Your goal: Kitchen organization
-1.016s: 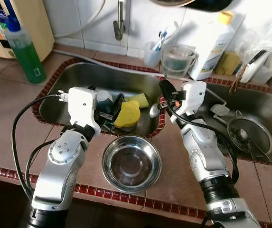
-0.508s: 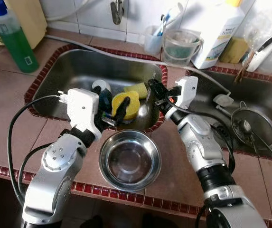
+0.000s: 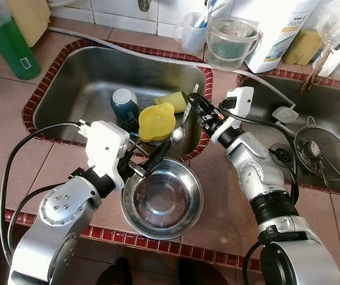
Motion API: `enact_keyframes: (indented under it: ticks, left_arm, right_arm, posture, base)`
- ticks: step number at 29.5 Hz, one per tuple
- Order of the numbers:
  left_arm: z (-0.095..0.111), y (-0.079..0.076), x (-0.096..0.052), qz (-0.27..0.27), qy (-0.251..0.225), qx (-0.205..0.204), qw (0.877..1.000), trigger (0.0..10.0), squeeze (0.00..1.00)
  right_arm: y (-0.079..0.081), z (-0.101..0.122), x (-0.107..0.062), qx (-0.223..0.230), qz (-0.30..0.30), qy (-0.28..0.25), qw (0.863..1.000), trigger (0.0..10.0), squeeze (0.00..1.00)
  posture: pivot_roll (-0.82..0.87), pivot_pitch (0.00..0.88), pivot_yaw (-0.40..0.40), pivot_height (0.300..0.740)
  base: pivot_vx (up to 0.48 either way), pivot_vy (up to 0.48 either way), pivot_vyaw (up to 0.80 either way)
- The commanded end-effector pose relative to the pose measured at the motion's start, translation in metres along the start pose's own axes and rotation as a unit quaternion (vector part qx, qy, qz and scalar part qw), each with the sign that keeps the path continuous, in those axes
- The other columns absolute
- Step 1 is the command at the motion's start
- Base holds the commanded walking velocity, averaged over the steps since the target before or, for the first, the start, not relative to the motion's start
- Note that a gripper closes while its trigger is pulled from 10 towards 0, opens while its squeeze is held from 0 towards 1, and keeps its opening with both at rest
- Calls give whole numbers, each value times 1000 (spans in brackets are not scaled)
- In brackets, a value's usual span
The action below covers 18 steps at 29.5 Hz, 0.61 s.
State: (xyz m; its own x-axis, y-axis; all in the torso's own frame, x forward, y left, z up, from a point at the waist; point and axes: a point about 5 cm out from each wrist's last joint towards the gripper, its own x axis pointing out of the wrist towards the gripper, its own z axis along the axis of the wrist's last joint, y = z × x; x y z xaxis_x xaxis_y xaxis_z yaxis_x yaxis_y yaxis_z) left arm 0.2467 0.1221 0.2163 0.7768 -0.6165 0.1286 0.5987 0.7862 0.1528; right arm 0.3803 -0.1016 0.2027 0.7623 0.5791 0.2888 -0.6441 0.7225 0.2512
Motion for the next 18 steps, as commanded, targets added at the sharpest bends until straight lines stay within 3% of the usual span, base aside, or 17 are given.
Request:
enact_keyframes:
  ticks: [1,11,18]
  left_arm:
    - [5,-6,-4,-18,-6,-1,1000,10000,0]
    - [12,-12,-8,-38,-9,-4,999,10000,0]
    - [14,-14,-9,-43,-12,-10,999,10000,0]
  right_arm:
    - [-2,0,0,10,3,4,1000,10000,0]
    - [-7,0,10,47,3,8,999,10000,0]
    - [-8,1,14,47,3,12,999,10000,0]
  posture:
    - [-72,308,-67,740]
    - [-57,300,-70,740]
    - [-54,300,-70,740]
  base:
    - [0,0,0]
    - [0,0,0]
    - [0,0,0]
